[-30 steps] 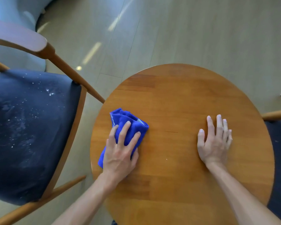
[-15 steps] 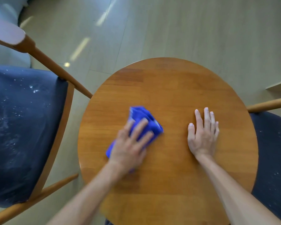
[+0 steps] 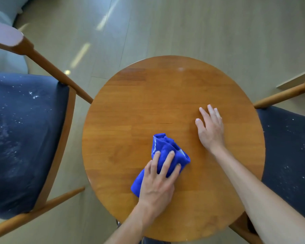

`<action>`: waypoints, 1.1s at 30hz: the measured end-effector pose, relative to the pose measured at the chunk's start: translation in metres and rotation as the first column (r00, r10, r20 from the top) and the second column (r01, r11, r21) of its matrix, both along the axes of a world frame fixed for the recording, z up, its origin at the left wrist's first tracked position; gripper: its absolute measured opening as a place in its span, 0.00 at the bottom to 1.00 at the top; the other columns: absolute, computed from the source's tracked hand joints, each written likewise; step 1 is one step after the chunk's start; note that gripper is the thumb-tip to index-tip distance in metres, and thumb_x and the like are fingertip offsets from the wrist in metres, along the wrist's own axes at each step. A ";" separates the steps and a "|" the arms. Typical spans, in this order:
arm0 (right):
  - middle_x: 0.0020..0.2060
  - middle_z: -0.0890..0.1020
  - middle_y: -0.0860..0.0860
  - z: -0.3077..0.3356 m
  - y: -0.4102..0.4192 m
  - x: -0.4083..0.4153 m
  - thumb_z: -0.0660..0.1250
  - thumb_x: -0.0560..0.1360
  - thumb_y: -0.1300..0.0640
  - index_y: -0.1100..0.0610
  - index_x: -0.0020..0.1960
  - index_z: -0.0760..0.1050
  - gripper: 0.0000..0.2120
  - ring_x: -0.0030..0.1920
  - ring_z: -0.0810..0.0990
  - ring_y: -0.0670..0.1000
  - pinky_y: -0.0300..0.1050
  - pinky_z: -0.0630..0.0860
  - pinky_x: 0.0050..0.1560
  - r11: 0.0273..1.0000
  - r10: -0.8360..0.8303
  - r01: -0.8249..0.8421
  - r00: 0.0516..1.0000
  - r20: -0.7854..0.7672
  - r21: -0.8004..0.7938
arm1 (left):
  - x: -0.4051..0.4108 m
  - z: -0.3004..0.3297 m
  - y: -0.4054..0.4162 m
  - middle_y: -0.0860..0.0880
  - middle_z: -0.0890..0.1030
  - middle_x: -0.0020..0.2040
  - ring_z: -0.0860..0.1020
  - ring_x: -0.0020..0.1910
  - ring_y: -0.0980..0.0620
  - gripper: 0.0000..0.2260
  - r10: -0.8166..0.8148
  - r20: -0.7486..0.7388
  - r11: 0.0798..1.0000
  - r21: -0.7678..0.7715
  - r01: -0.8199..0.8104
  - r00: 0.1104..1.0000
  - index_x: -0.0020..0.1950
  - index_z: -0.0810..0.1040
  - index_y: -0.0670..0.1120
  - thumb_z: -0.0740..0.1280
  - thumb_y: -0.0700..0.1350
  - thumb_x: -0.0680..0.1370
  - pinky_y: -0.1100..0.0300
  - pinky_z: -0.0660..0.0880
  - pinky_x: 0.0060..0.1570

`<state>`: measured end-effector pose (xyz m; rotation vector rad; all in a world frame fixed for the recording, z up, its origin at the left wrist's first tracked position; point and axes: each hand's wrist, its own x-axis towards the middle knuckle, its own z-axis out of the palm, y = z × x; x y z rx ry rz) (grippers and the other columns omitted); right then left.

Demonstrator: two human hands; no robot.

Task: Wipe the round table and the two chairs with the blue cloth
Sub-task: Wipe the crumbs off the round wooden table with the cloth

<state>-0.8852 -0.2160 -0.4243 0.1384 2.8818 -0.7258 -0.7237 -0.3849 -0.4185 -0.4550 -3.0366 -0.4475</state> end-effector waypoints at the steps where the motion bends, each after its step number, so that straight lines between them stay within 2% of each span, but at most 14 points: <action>1: 0.76 0.60 0.54 0.006 -0.002 0.006 0.60 0.80 0.57 0.56 0.72 0.67 0.21 0.77 0.53 0.53 0.51 0.49 0.76 0.999 0.023 -0.024 1.000 -0.016 -0.045 | 0.003 0.003 0.002 0.43 0.75 0.68 0.74 0.64 0.34 0.22 0.001 -0.001 1.000 0.005 -0.001 1.000 0.58 0.82 0.50 0.73 0.41 0.64 0.43 0.75 0.55; 3: 0.71 0.69 0.55 0.018 -0.008 0.029 0.62 0.78 0.61 0.58 0.67 0.73 0.18 0.74 0.61 0.56 0.50 0.56 0.73 0.988 0.096 -0.105 0.992 -0.081 -0.115 | 0.006 0.009 -0.002 0.42 0.75 0.67 0.74 0.64 0.34 0.23 0.032 -0.008 0.999 0.017 -0.032 0.999 0.59 0.82 0.50 0.74 0.42 0.64 0.40 0.74 0.57; 6: 0.58 0.78 0.54 0.032 -0.019 0.074 0.63 0.71 0.66 0.60 0.59 0.78 0.18 0.60 0.74 0.56 0.47 0.67 0.64 0.959 0.193 -0.217 0.971 -0.141 -0.183 | 0.020 0.019 -0.015 0.39 0.74 0.67 0.73 0.64 0.37 0.27 0.065 0.006 0.996 0.059 -0.065 0.998 0.62 0.77 0.48 0.73 0.50 0.63 0.42 0.71 0.56; 9: 0.52 0.77 0.52 0.039 -0.021 0.108 0.66 0.64 0.69 0.56 0.58 0.77 0.23 0.51 0.75 0.54 0.46 0.71 0.51 0.933 0.351 -0.358 0.927 -0.132 -0.036 | 0.049 0.022 -0.032 0.43 0.73 0.56 0.71 0.51 0.42 0.28 0.046 0.033 0.994 0.099 -0.049 0.998 0.55 0.71 0.45 0.75 0.53 0.59 0.51 0.67 0.48; 12: 0.52 0.76 0.51 0.039 -0.018 0.129 0.68 0.59 0.69 0.54 0.58 0.76 0.28 0.50 0.75 0.55 0.48 0.72 0.45 0.892 0.445 -0.437 0.894 -0.055 0.114 | 0.072 0.018 -0.048 0.44 0.76 0.47 0.69 0.45 0.44 0.30 -0.027 0.089 1.000 0.013 0.026 0.996 0.50 0.70 0.45 0.77 0.53 0.54 0.52 0.64 0.42; 14: 0.52 0.77 0.52 0.038 -0.017 0.134 0.69 0.58 0.70 0.54 0.59 0.76 0.30 0.48 0.76 0.56 0.48 0.73 0.43 0.884 0.445 -0.431 0.895 -0.039 0.183 | 0.075 0.015 -0.051 0.44 0.78 0.44 0.69 0.44 0.44 0.28 -0.016 0.081 0.999 -0.045 0.020 0.997 0.48 0.70 0.45 0.77 0.51 0.53 0.52 0.64 0.41; 16: 0.51 0.78 0.53 0.038 -0.017 0.134 0.71 0.59 0.69 0.55 0.61 0.76 0.30 0.46 0.77 0.56 0.48 0.74 0.41 0.869 0.454 -0.428 0.890 -0.054 0.247 | 0.071 0.012 -0.047 0.44 0.78 0.41 0.68 0.41 0.44 0.22 0.027 0.013 0.997 -0.069 -0.026 1.000 0.45 0.71 0.45 0.76 0.43 0.56 0.52 0.65 0.39; 19: 0.50 0.79 0.54 0.038 -0.019 0.132 0.72 0.63 0.68 0.56 0.60 0.78 0.26 0.45 0.79 0.57 0.49 0.75 0.39 0.845 0.490 -0.446 0.866 -0.096 0.295 | 0.067 0.009 -0.047 0.44 0.77 0.38 0.68 0.38 0.44 0.17 0.010 -0.089 0.997 -0.079 -0.017 0.996 0.44 0.69 0.46 0.71 0.36 0.60 0.52 0.69 0.34; 22: 0.46 0.80 0.53 0.040 -0.022 0.129 0.74 0.65 0.65 0.56 0.56 0.79 0.20 0.42 0.79 0.56 0.49 0.75 0.37 0.829 0.517 -0.459 0.847 -0.122 0.320 | 0.067 0.015 -0.055 0.44 0.78 0.39 0.70 0.37 0.44 0.09 -0.038 -0.081 0.999 -0.042 0.035 0.996 0.44 0.71 0.46 0.62 0.34 0.68 0.52 0.70 0.34; 24: 0.42 0.79 0.52 0.042 -0.023 0.130 0.74 0.66 0.64 0.56 0.55 0.80 0.18 0.40 0.78 0.55 0.48 0.74 0.36 0.829 0.519 -0.456 0.843 -0.141 0.325 | 0.063 0.027 -0.059 0.46 0.78 0.41 0.73 0.37 0.44 0.08 -0.013 -0.015 1.000 0.020 0.014 1.000 0.43 0.72 0.46 0.59 0.35 0.70 0.54 0.66 0.38; 26: 0.45 0.79 0.52 0.046 -0.020 0.134 0.73 0.66 0.63 0.55 0.56 0.79 0.19 0.43 0.78 0.56 0.48 0.74 0.38 0.841 0.512 -0.457 0.845 -0.154 0.290 | 0.053 0.041 -0.062 0.49 0.78 0.43 0.73 0.41 0.48 0.07 0.087 0.086 0.975 0.199 -0.102 0.993 0.43 0.75 0.45 0.58 0.38 0.72 0.55 0.64 0.40; 28: 0.52 0.79 0.55 0.052 -0.016 0.139 0.74 0.64 0.58 0.54 0.60 0.78 0.24 0.50 0.78 0.58 0.50 0.74 0.43 0.846 0.511 -0.470 0.850 -0.130 0.251 | 0.041 0.060 -0.065 0.54 0.77 0.43 0.70 0.43 0.57 0.07 0.206 0.213 0.867 0.414 -0.279 0.955 0.46 0.76 0.45 0.58 0.39 0.76 0.58 0.65 0.42; 30: 0.56 0.78 0.58 0.060 -0.015 0.142 0.77 0.62 0.55 0.54 0.61 0.77 0.27 0.53 0.78 0.60 0.51 0.75 0.46 0.852 0.500 -0.464 0.858 -0.116 0.242 | 0.028 0.078 -0.069 0.60 0.76 0.42 0.72 0.43 0.62 0.08 0.258 0.319 0.746 0.534 -0.398 0.912 0.47 0.73 0.52 0.60 0.39 0.79 0.65 0.66 0.41; 33: 0.54 0.79 0.57 0.075 -0.020 0.135 0.77 0.65 0.60 0.55 0.51 0.80 0.15 0.53 0.79 0.60 0.51 0.73 0.46 0.896 0.436 -0.395 0.871 -0.225 0.204 | 0.007 0.103 -0.077 0.60 0.78 0.39 0.75 0.41 0.59 0.13 0.265 0.352 0.659 0.613 -0.435 0.898 0.45 0.71 0.57 0.62 0.37 0.80 0.71 0.69 0.39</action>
